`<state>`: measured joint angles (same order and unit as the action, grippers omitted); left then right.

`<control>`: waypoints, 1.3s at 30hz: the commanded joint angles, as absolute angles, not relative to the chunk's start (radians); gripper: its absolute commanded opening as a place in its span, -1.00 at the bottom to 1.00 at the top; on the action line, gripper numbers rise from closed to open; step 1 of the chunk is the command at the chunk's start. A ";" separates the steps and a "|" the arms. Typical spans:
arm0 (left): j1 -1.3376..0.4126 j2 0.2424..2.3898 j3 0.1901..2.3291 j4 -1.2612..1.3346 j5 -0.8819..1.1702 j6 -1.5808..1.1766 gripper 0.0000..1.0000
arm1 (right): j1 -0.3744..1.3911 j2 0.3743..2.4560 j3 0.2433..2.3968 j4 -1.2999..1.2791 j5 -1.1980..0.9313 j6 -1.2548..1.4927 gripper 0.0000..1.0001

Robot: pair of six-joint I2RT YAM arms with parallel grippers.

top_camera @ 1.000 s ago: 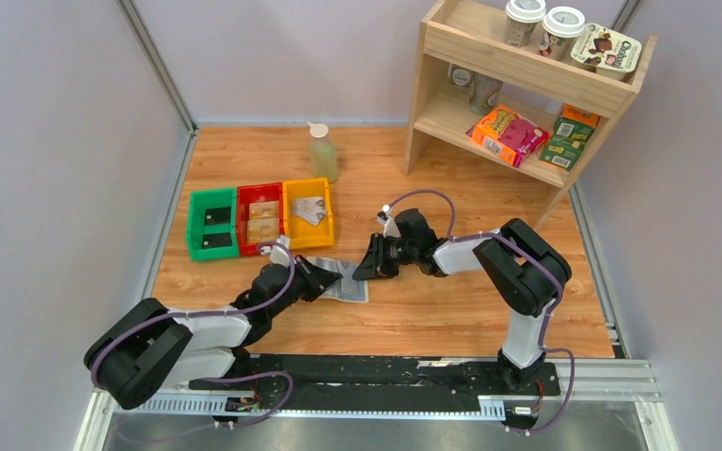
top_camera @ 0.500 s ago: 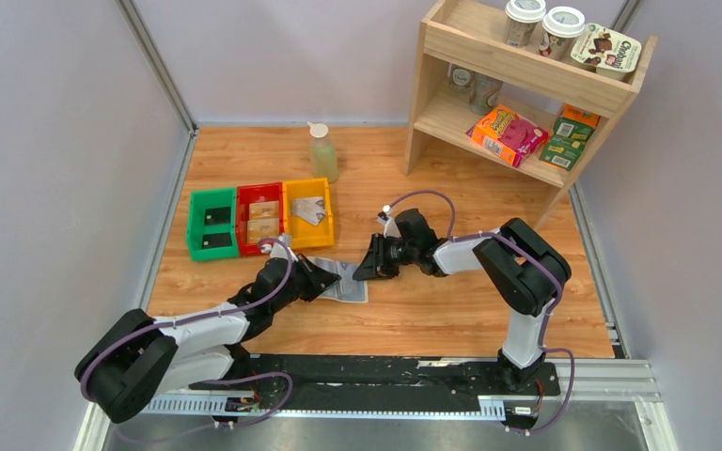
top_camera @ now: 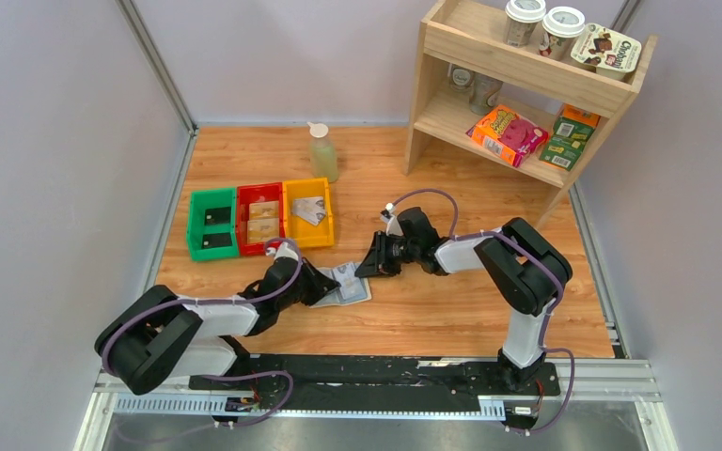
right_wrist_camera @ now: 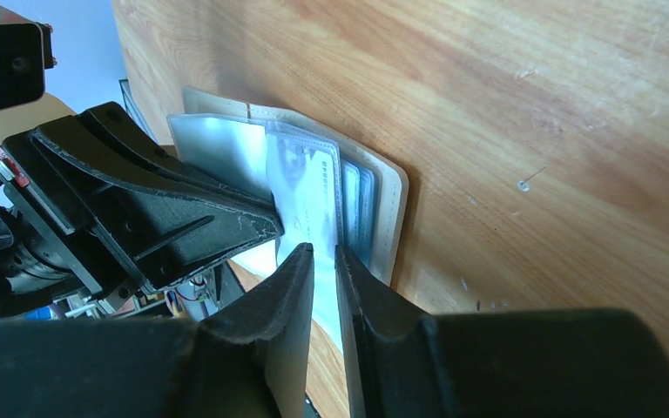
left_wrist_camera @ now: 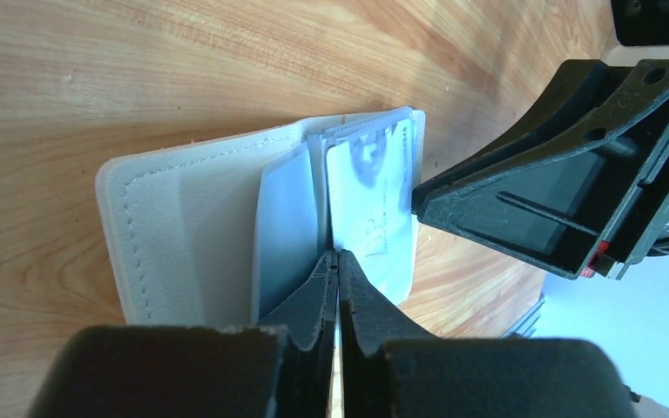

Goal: Take the credit cards out of the card holder
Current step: Remove the credit card from the card holder.

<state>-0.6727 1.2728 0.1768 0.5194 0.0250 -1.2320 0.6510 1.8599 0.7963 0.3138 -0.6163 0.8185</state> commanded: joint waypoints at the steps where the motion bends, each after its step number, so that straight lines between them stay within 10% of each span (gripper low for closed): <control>1: -0.690 1.240 0.173 0.635 0.071 -1.246 -0.98 | 0.689 1.907 0.761 0.221 -0.560 0.788 -0.52; 21: -0.690 1.017 0.278 -0.106 -0.061 -1.244 -1.00 | 0.684 1.875 0.779 0.156 -0.511 0.750 -0.53; 39: -0.690 1.028 0.233 0.112 -0.020 -1.239 -0.69 | 0.718 1.769 0.853 0.084 -0.476 0.689 -0.40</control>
